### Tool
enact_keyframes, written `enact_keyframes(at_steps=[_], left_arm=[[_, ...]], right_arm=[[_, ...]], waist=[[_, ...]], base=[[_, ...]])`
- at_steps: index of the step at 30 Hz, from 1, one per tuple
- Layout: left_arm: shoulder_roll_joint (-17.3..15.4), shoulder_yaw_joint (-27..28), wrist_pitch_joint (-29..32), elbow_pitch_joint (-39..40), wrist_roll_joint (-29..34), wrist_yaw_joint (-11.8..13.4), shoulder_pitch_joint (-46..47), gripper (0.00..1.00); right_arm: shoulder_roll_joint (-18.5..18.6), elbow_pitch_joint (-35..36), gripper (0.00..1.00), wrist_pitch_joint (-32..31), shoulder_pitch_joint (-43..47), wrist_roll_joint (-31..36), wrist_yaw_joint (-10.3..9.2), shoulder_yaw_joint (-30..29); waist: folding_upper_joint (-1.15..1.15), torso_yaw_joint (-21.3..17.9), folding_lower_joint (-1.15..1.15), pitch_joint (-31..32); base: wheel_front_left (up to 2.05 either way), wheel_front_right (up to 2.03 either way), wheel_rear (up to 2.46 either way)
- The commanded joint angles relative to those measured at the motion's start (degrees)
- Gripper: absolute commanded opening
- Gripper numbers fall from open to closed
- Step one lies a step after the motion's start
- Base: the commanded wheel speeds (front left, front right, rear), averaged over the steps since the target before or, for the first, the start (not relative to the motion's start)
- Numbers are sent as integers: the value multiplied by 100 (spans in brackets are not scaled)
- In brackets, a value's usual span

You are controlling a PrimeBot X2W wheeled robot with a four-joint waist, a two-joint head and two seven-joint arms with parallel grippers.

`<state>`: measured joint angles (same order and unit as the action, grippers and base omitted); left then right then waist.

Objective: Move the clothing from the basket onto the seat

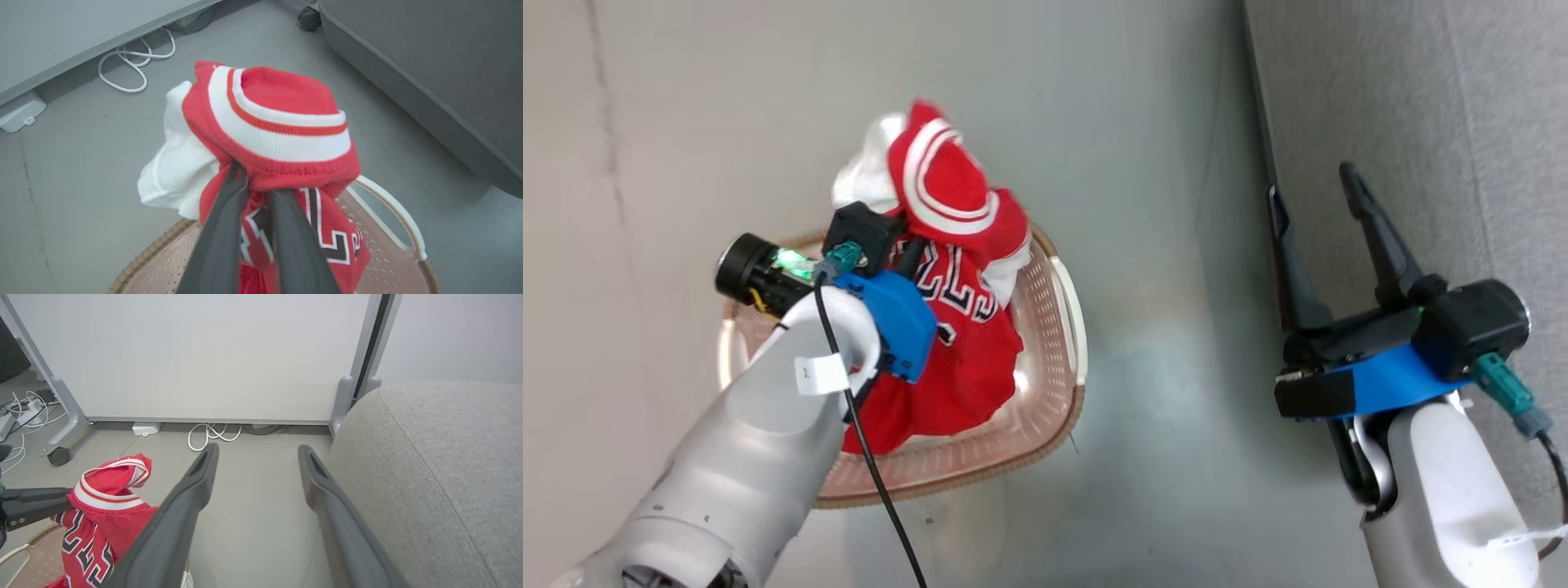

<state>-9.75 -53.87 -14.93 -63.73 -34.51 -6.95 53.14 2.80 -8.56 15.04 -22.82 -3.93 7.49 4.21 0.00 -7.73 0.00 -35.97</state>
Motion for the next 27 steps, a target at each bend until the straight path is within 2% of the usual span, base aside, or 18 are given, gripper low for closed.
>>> enact_keyframes(at_steps=[1, 14, 27], left_arm=[[-46, 128, -33, 270, 60, 90, -133, 0], [-190, 1151, -35, 1943, 615, 322, -991, 0], [-121, 1559, -35, 2786, 1044, 251, -1424, 0]], right_arm=[[16, -52, 100, 22, 119, 46, 1, 6], [17, -342, 100, 22, 627, 69, 1, 56], [16, -549, 100, 22, 1229, -30, 1, 102]], waist=[[0, 197, 0, 491], [0, 491, 0, 1815], [0, 628, 0, 2882]], base=[[0, 0, 0], [0, 0, 0], [0, 0, 0]])
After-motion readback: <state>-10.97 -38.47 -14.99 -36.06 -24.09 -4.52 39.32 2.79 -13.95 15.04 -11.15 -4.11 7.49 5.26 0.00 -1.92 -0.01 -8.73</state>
